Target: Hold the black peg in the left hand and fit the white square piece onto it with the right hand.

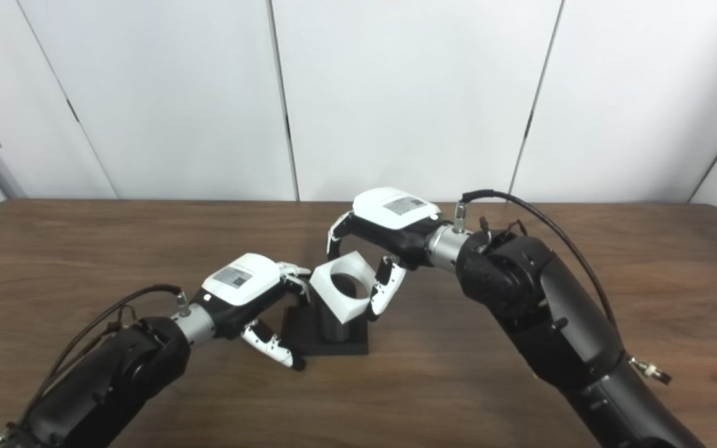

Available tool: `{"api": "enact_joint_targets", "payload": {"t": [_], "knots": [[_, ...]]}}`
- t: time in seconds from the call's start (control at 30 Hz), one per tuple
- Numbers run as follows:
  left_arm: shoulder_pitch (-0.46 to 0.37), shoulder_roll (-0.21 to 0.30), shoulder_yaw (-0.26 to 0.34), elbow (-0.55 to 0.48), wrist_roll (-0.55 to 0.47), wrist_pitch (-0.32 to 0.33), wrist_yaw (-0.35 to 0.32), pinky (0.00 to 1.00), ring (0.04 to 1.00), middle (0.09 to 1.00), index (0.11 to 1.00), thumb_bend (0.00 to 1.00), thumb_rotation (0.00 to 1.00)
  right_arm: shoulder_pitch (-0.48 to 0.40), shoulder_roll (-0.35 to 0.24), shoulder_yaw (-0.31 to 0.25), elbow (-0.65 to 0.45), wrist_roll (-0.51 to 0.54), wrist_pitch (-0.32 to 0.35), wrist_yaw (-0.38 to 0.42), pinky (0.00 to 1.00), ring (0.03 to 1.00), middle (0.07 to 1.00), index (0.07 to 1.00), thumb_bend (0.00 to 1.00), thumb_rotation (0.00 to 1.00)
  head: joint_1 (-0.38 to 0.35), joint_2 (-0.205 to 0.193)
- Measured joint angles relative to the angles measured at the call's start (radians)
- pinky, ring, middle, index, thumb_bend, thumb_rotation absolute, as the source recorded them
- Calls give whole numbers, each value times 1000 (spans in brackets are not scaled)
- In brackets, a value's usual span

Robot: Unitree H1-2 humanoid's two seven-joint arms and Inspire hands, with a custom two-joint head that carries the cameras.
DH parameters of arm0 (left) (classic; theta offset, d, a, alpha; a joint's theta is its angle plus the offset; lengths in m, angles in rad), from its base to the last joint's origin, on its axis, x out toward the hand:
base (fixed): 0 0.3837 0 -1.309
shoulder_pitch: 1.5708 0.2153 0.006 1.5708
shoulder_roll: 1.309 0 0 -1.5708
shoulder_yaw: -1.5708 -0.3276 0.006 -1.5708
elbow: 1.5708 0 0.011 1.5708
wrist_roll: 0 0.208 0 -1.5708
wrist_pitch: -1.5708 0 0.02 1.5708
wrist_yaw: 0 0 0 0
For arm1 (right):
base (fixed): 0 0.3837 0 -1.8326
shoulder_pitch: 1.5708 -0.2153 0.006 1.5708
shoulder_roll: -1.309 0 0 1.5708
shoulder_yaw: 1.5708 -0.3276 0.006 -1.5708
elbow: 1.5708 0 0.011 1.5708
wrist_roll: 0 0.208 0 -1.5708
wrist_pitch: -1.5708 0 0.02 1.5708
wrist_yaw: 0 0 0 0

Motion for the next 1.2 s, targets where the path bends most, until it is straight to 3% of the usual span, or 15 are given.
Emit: {"api": "enact_joint_targets", "payload": {"t": [0.83, 0.97, 1.0, 1.07, 1.2], "knots": [[-1, -7, -4, -1, 3, 8, -2, 733, 871, 883, 487, 522, 77, -4, 32, 50, 38, -36, -2, -19, 808, 834, 765, 477, 521, 131, -2, 8], [-1, -8, -5, -2, 3, 8, -2, 739, 872, 884, 488, 522, 77, -27, 29, 65, 37, -35, 28, 57, 702, 797, 778, 492, 520, 146, 0, 8], [-2, -8, -5, -2, 3, 8, -2, 740, 871, 884, 488, 522, 77, -36, 27, 72, 36, -32, 45, 88, 679, 791, 785, 582, 664, 166, 0, 8], [-2, -10, -6, -2, 3, 8, -2, 740, 867, 884, 488, 521, 78, -44, 24, 77, 35, -30, 70, 133, 664, 798, 806, 685, 802, 185, 0, 8], [-2, -11, -6, -2, 3, 8, -2, 743, 865, 880, 487, 521, 78, -38, 18, 77, 32, -14, 92, 174, 691, 834, 849, 764, 858, 211, -2, 8]]}}
